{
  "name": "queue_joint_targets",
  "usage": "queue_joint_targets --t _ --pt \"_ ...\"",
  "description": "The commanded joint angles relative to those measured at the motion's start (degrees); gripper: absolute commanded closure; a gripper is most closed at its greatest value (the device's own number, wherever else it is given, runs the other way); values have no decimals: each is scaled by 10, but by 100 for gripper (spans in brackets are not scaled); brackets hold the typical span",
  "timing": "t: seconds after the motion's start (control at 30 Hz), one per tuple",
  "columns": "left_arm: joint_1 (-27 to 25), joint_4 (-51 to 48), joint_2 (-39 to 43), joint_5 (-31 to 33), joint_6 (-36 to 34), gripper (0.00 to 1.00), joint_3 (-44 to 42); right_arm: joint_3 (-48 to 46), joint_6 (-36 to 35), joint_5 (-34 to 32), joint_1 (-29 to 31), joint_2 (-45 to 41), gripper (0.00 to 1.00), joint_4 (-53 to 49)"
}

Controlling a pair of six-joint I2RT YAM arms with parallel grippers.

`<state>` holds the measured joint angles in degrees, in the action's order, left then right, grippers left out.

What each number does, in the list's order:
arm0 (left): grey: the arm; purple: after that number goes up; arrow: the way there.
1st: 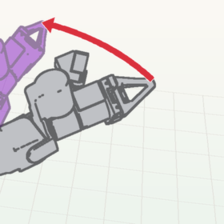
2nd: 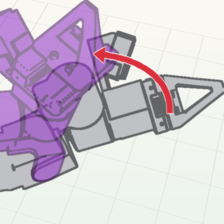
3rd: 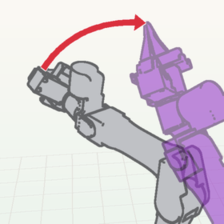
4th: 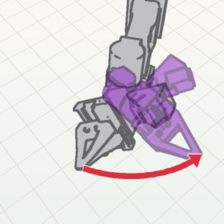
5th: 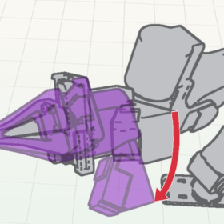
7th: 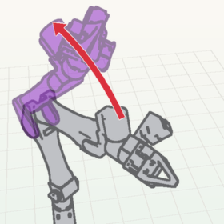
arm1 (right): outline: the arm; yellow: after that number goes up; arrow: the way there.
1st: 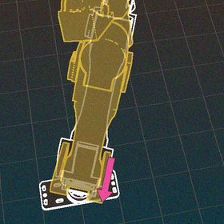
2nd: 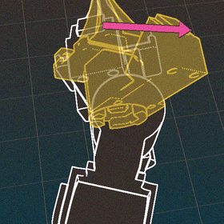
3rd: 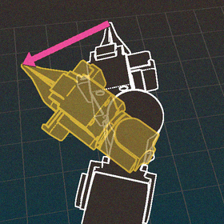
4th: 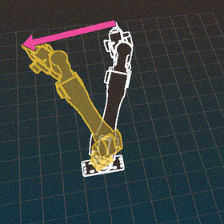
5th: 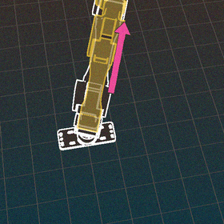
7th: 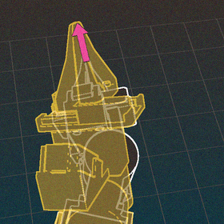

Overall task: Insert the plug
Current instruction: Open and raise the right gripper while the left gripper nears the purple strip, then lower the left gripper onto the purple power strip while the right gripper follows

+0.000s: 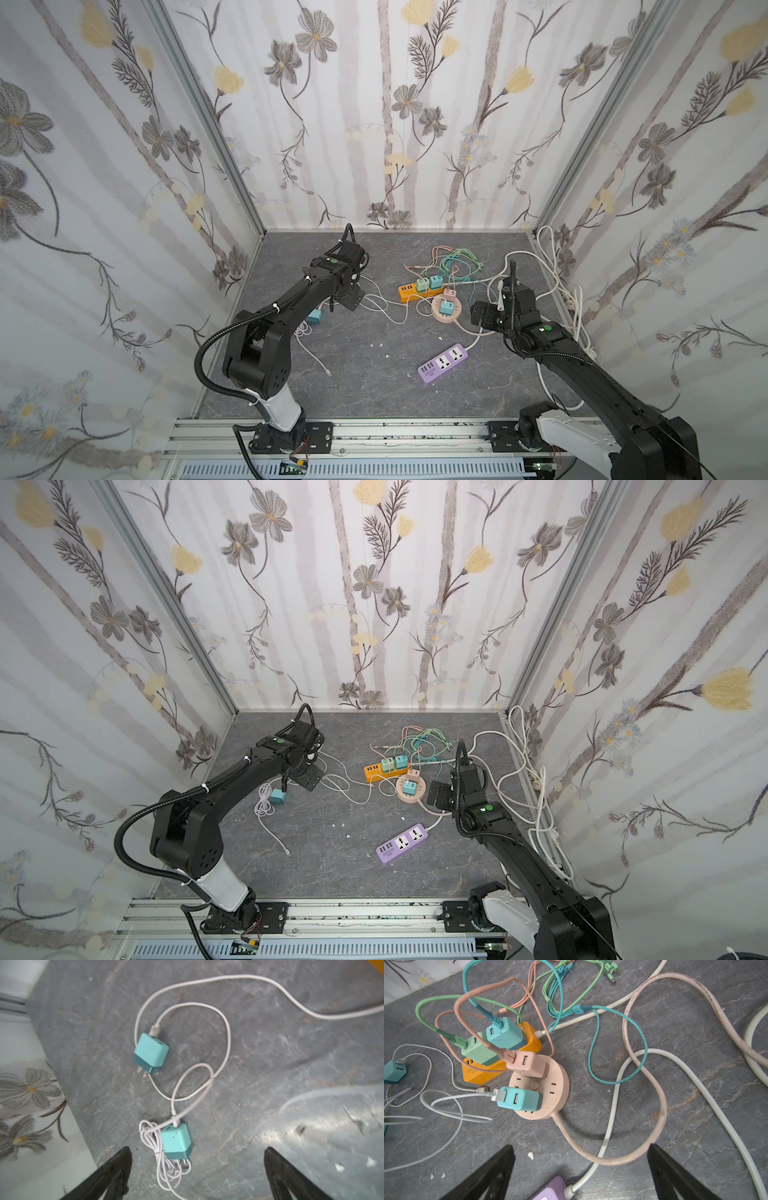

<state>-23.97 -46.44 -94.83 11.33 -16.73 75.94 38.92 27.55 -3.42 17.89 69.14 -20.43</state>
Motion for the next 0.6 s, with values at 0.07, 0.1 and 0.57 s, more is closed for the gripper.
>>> queue_joint_targets --t 0.07,0.1,0.57 --pt "6 17 66 -150 -98 0 -42 7 1 46 0 27 1 15" --pt "10 13 72 -166 -101 0 -42 7 1 50 0 31 1 14" --pt "-199 332 209 -228 55 0 -217 -2 -6 265 6 130 1 56"
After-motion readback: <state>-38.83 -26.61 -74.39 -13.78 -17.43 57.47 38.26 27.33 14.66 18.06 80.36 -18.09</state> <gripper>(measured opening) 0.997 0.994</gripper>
